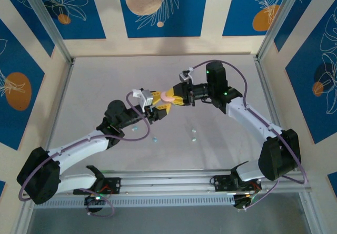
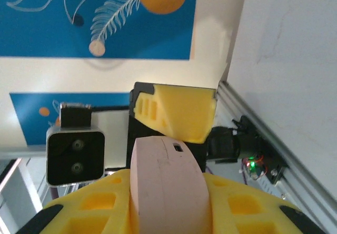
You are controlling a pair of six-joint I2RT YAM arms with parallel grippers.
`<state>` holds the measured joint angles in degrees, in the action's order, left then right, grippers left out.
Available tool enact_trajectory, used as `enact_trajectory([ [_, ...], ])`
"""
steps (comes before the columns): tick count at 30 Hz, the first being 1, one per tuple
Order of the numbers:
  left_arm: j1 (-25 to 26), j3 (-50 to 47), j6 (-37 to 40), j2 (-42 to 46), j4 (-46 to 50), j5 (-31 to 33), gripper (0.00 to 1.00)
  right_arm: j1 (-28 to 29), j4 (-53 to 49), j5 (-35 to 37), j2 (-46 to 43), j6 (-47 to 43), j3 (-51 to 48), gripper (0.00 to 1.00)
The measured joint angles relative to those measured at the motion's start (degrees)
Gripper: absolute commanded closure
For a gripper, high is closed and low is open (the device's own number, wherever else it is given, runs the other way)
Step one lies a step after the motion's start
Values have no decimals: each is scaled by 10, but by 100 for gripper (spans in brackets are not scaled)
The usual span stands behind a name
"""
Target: Insert wireless bluetooth earbuds into charging case
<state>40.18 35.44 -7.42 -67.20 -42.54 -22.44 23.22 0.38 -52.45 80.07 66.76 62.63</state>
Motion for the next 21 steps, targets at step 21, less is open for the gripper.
enact_trajectory([
  [21,-2,131,-34,52,426,204,26,-184,-52,260,240,-113,-41,76],
])
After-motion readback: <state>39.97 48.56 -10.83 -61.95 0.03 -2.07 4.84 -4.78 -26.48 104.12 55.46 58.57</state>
